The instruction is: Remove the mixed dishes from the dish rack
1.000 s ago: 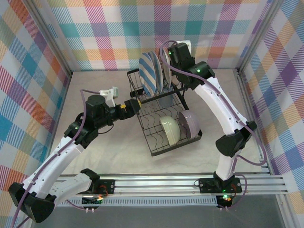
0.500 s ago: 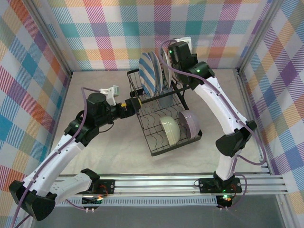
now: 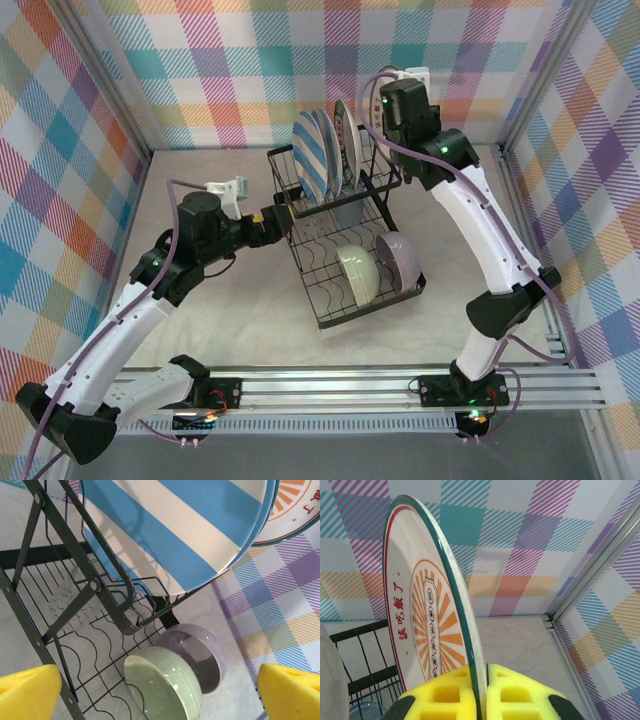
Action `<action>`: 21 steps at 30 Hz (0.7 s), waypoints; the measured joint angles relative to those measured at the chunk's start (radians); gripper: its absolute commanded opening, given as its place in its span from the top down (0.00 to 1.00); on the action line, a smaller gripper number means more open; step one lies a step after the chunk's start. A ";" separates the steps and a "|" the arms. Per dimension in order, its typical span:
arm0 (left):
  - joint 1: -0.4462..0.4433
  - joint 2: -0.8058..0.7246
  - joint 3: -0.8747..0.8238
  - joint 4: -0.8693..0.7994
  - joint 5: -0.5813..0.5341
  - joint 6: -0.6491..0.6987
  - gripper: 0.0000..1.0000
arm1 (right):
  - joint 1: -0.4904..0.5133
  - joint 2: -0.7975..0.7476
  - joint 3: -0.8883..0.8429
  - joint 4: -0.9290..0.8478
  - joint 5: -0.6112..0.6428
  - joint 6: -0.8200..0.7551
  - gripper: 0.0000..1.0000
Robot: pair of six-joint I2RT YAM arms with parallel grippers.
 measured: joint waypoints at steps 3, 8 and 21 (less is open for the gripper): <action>0.000 -0.001 0.024 -0.019 -0.008 0.007 0.00 | -0.011 -0.023 0.000 -0.007 -0.004 0.008 1.00; 0.000 -0.004 0.074 -0.043 -0.026 0.024 0.00 | -0.055 -0.066 0.016 -0.072 -0.093 0.098 1.00; 0.000 0.130 0.332 -0.052 0.040 0.030 0.00 | -0.200 -0.300 0.068 -0.142 -0.431 0.357 1.00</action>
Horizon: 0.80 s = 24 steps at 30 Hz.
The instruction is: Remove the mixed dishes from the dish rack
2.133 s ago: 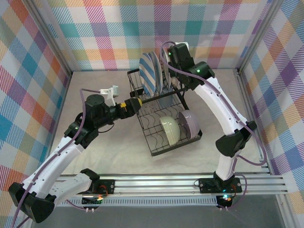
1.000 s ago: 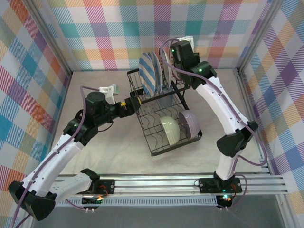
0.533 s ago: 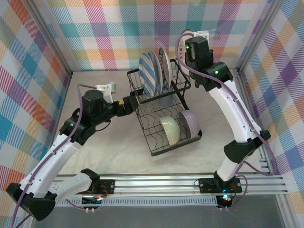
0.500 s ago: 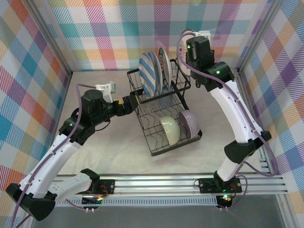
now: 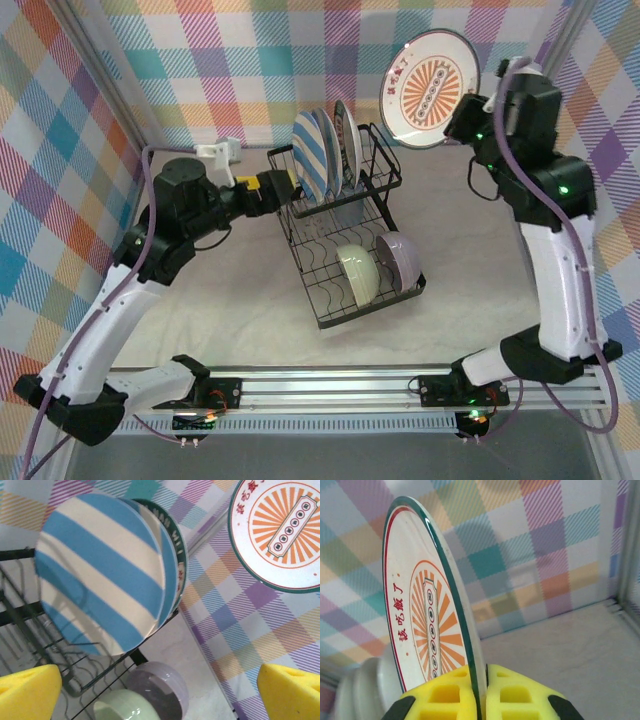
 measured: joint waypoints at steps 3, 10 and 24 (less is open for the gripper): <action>0.000 0.059 0.064 0.005 0.043 -0.010 0.00 | -0.038 -0.039 0.000 0.001 -0.095 0.066 1.00; 0.000 0.163 0.210 0.021 0.143 -0.070 0.02 | -0.064 -0.055 -0.005 0.008 -0.304 0.192 1.00; -0.013 0.337 0.471 0.008 0.280 -0.174 0.12 | -0.064 -0.046 -0.097 0.049 -0.559 0.308 1.00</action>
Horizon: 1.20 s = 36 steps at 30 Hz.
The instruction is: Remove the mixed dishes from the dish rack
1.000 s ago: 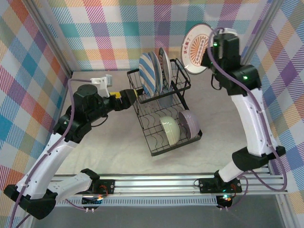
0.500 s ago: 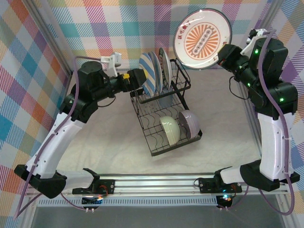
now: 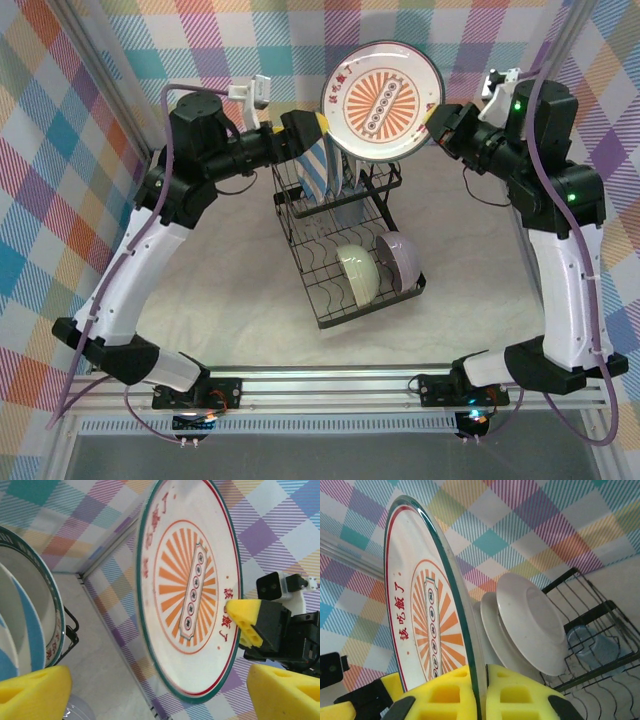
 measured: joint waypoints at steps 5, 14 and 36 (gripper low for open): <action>-0.011 0.053 0.068 -0.051 0.007 -0.016 0.19 | 0.000 0.003 -0.019 0.002 -0.033 0.012 1.00; -0.018 0.101 0.121 -0.127 -0.023 -0.049 0.46 | 0.000 0.006 -0.023 0.004 -0.059 0.019 1.00; -0.020 0.127 0.122 -0.143 -0.072 -0.117 0.83 | 0.000 0.029 -0.032 0.003 -0.083 0.021 1.00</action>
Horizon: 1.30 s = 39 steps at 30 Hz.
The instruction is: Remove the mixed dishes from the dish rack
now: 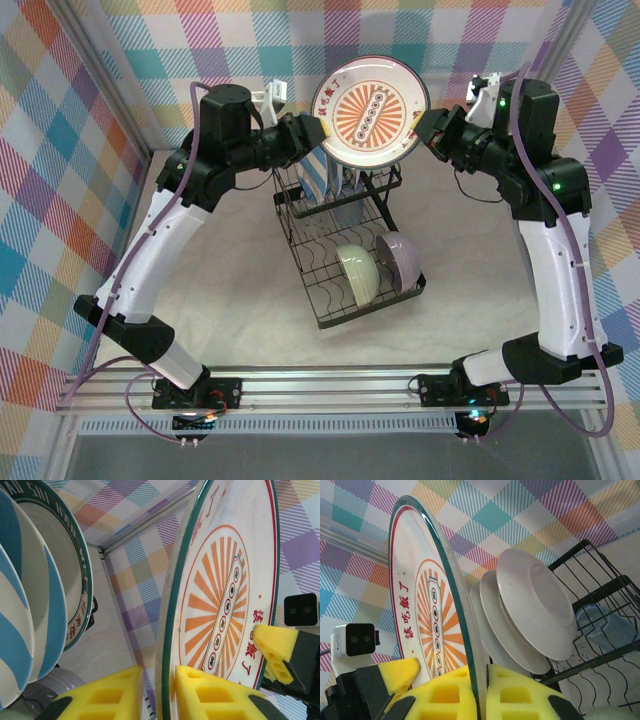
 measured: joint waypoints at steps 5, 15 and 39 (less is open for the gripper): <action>0.000 0.002 0.000 0.026 0.000 -0.029 0.95 | 0.000 0.004 -0.001 0.000 -0.005 -0.004 1.00; -0.004 -0.043 -0.060 0.086 -0.032 -0.093 1.00 | 0.000 0.004 -0.022 0.045 -0.023 -0.015 1.00; 0.153 -0.109 -0.025 0.024 -0.171 -0.115 1.00 | 0.000 -0.124 -0.195 0.185 -0.027 -0.065 0.01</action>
